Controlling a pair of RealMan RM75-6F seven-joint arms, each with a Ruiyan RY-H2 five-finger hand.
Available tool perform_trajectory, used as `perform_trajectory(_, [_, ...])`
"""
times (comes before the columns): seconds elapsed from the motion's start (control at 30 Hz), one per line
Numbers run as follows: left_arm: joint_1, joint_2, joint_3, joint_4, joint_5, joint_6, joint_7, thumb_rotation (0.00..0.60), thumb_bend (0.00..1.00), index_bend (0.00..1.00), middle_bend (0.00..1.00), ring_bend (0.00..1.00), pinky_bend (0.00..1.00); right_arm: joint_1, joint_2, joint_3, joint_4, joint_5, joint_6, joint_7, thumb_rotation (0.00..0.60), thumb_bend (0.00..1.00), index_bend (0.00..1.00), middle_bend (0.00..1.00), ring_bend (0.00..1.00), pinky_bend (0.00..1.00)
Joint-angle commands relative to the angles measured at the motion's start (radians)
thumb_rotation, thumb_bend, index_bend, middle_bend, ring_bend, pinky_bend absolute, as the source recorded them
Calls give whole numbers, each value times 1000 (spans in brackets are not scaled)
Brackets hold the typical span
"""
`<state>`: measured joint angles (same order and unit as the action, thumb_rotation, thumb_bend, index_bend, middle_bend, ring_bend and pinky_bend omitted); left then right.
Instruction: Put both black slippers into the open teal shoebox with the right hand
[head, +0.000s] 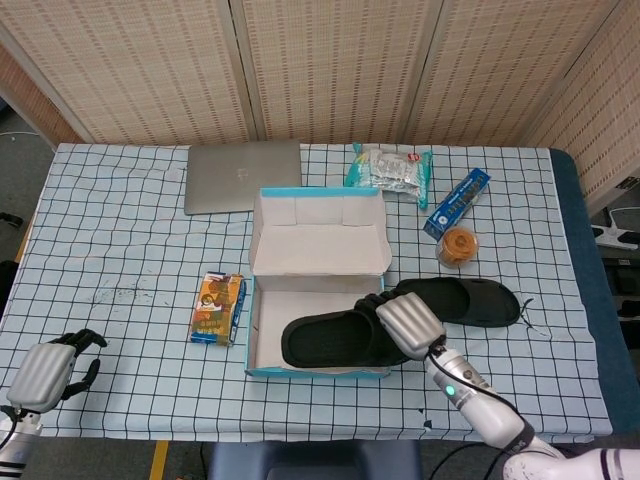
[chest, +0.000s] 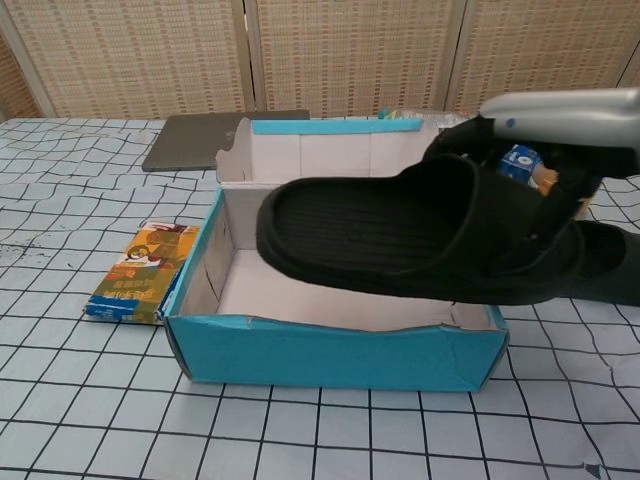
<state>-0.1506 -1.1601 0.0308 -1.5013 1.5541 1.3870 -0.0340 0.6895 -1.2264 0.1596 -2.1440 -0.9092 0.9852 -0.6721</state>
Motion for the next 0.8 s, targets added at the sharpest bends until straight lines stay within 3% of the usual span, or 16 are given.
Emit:
perform_trajectory(0.03, [1, 1, 0, 0, 0, 2, 0, 600, 472, 408, 370, 420, 600, 152, -165, 47, 33, 176, 37, -144, 600, 0, 527, 537, 406, 270])
perform_trajectory(0.33, [7, 12, -5, -9, 5, 22, -15, 600, 472, 408, 370, 421, 599, 244, -313, 22, 130, 257, 101, -186, 600, 0, 529, 537, 406, 270])
perform_trajectory(0.8, [3, 7, 0, -10, 2, 4, -3, 600, 472, 408, 370, 420, 600, 240, -334, -18, 214, 207, 144, -131, 600, 0, 528, 538, 406, 270])
